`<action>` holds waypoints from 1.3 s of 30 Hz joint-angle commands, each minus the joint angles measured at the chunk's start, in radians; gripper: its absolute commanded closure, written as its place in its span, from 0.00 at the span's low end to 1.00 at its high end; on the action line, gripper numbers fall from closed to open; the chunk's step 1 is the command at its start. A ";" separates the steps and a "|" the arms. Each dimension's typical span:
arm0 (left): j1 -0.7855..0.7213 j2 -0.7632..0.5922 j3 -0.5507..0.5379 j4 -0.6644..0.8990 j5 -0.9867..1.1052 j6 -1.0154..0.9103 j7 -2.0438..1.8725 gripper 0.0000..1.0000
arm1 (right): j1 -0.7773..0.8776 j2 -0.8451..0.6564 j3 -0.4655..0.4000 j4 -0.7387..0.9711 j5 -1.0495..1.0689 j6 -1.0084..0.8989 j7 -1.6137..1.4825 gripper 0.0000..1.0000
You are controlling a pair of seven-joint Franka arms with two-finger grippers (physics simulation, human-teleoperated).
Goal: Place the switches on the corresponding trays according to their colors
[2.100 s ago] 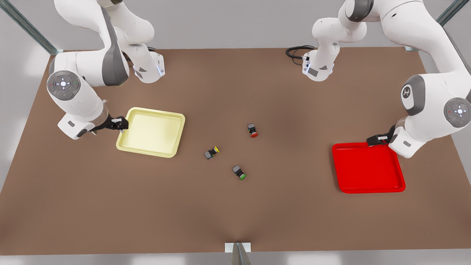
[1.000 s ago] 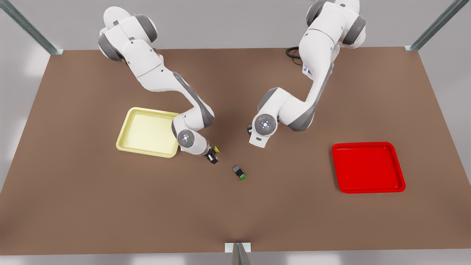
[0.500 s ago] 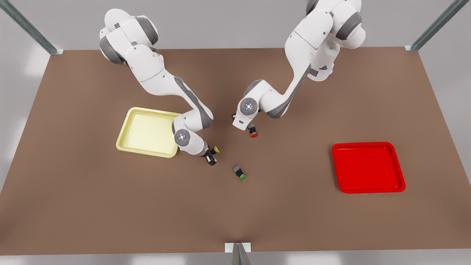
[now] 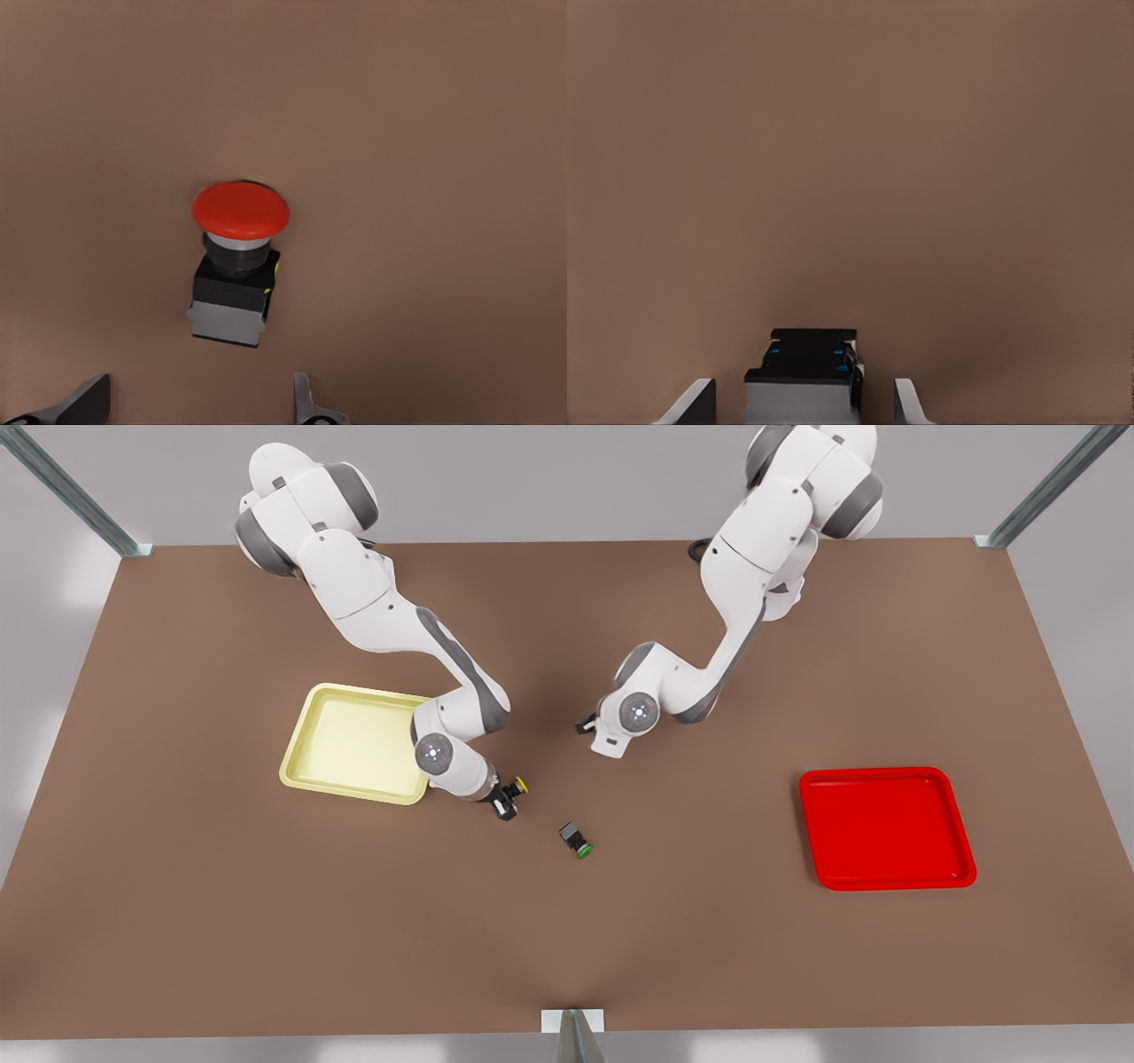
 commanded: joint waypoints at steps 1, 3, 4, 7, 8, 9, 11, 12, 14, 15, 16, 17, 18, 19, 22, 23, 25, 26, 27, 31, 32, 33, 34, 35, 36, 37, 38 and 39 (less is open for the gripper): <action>0.001 0.001 0.000 0.000 -0.010 0.000 0.000 0.00 | 0.000 0.000 0.000 0.000 0.000 0.000 0.000 0.31; 0.012 0.008 0.000 0.000 -0.022 0.000 -0.002 0.00 | 0.000 0.000 0.000 0.000 0.000 0.000 0.000 0.35; 0.012 0.010 -0.002 0.000 -0.024 0.000 -0.002 0.00 | -0.002 0.000 0.000 0.002 0.000 0.002 0.000 0.38; 0.010 0.014 0.000 0.001 -0.044 0.003 0.000 0.00 | -0.005 0.000 -0.003 0.002 0.000 0.002 -0.003 0.44; 0.007 0.017 0.000 0.001 -0.044 0.006 0.000 0.00 | -0.014 0.000 -0.006 0.000 0.000 0.002 -0.028 0.44; 0.004 0.019 0.000 0.001 -0.044 0.006 0.000 0.00 | -0.016 0.000 -0.008 0.000 0.000 0.000 -0.028 0.44; 0.000 0.024 -0.005 0.001 -0.044 0.020 0.000 0.00 | -0.016 0.000 -0.006 0.000 0.000 0.000 -0.029 0.44; -0.010 0.024 -0.006 0.000 -0.045 0.031 -0.009 0.00 | -0.016 -0.002 -0.006 0.000 0.000 -0.002 -0.028 0.44; -0.042 0.020 -0.014 -0.032 -0.045 0.092 -0.011 0.00 | -0.016 -0.012 -0.006 -0.005 0.000 -0.003 -0.028 0.44; -0.045 0.020 -0.014 -0.034 -0.045 0.094 -0.011 0.00 | -0.016 -0.012 -0.006 -0.008 0.000 -0.003 -0.028 0.44; -0.050 0.022 -0.014 -0.045 -0.045 0.121 -0.011 0.00 | -0.014 -0.012 -0.005 -0.008 0.000 -0.003 -0.028 0.44; -0.048 0.022 -0.014 -0.051 -0.044 0.127 -0.011 0.00 | -0.014 -0.012 -0.003 -0.008 0.000 -0.003 -0.028 0.44; -0.048 0.024 -0.014 -0.051 -0.044 0.129 -0.009 0.00 | -0.014 -0.012 -0.003 -0.006 0.000 -0.003 -0.026 0.44; -0.045 0.024 -0.014 -0.051 -0.044 0.129 -0.008 0.00 | -0.013 -0.011 -0.003 -0.006 0.000 -0.002 -0.026 0.44; -0.043 0.033 -0.014 -0.052 -0.044 0.129 0.000 0.00 | -0.011 -0.009 -0.003 -0.005 0.000 -0.003 -0.028 0.45; -0.045 0.033 -0.014 -0.052 -0.044 0.129 0.000 0.00 | -0.011 -0.008 -0.003 -0.005 0.000 -0.003 -0.028 0.46; -0.045 0.033 -0.014 -0.051 -0.044 0.130 0.000 0.00 | -0.011 -0.008 -0.003 -0.005 0.000 -0.003 -0.031 0.46; -0.045 0.034 -0.014 -0.051 -0.044 0.132 0.000 0.00 | -0.011 -0.008 -0.003 -0.005 0.000 -0.003 -0.031 0.47; -0.048 0.039 -0.014 -0.051 -0.044 0.143 0.005 0.00 | -0.013 -0.008 -0.003 -0.005 0.000 -0.003 -0.031 0.47; -0.056 0.040 -0.014 -0.068 0.022 0.146 0.075 0.01 | -0.016 -0.009 -0.002 -0.005 0.000 -0.003 -0.032 0.47; -0.056 0.039 -0.014 -0.091 0.038 0.184 0.074 0.01 | -0.016 -0.011 -0.002 -0.005 0.000 -0.003 -0.031 0.47; -0.056 0.039 -0.020 -0.094 0.036 0.187 0.074 0.01 | -0.016 -0.012 -0.002 -0.005 0.000 -0.005 -0.031 0.47; -0.056 0.039 -0.020 -0.094 0.036 0.189 0.072 0.01 | -0.016 -0.012 -0.002 -0.005 0.000 -0.005 -0.031 0.47; -0.056 0.039 -0.020 -0.094 0.028 0.190 0.063 0.01 | -0.017 -0.012 -0.002 -0.005 0.000 -0.005 -0.032 0.47; -0.054 0.039 -0.022 -0.092 0.024 0.190 0.058 0.01 | -0.017 -0.014 -0.002 -0.005 0.000 -0.005 -0.031 0.47; -0.054 0.039 -0.022 -0.092 0.022 0.190 0.058 0.01 | -0.019 -0.026 -0.002 -0.006 0.000 -0.006 -0.031 0.47; -0.053 0.036 -0.022 -0.092 0.022 0.189 0.057 0.01 | -0.034 -0.043 0.002 -0.008 -0.002 -0.028 -0.038 0.47; -0.047 0.028 -0.022 -0.092 0.022 0.183 0.057 0.01 | -0.045 -0.054 0.002 -0.011 -0.002 -0.037 -0.057 0.47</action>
